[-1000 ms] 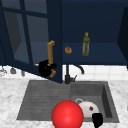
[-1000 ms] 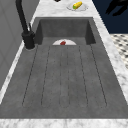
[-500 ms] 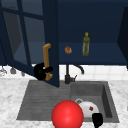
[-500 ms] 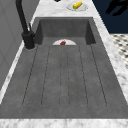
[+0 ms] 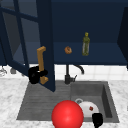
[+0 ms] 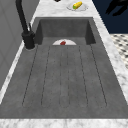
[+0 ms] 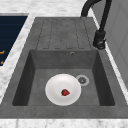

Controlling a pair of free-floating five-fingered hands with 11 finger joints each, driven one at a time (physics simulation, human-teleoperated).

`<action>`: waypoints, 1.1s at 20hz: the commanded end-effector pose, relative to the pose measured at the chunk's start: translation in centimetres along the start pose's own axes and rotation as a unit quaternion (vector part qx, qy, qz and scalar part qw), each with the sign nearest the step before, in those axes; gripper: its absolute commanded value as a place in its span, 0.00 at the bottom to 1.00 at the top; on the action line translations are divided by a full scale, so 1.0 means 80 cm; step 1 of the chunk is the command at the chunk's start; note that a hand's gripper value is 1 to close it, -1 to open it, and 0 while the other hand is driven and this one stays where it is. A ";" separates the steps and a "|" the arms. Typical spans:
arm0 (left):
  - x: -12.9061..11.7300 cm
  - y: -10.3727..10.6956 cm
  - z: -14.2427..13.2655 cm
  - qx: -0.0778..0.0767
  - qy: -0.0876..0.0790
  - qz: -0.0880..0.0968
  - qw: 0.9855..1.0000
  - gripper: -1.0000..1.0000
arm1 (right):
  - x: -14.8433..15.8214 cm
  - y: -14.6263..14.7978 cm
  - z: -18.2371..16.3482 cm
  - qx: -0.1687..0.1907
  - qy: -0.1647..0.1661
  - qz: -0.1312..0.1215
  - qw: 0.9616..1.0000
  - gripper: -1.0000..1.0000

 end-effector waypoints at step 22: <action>-0.010 0.169 0.058 -0.018 -0.019 0.098 0.995 1.00 | 0.000 0.000 0.000 0.000 0.000 0.000 1.000 0.50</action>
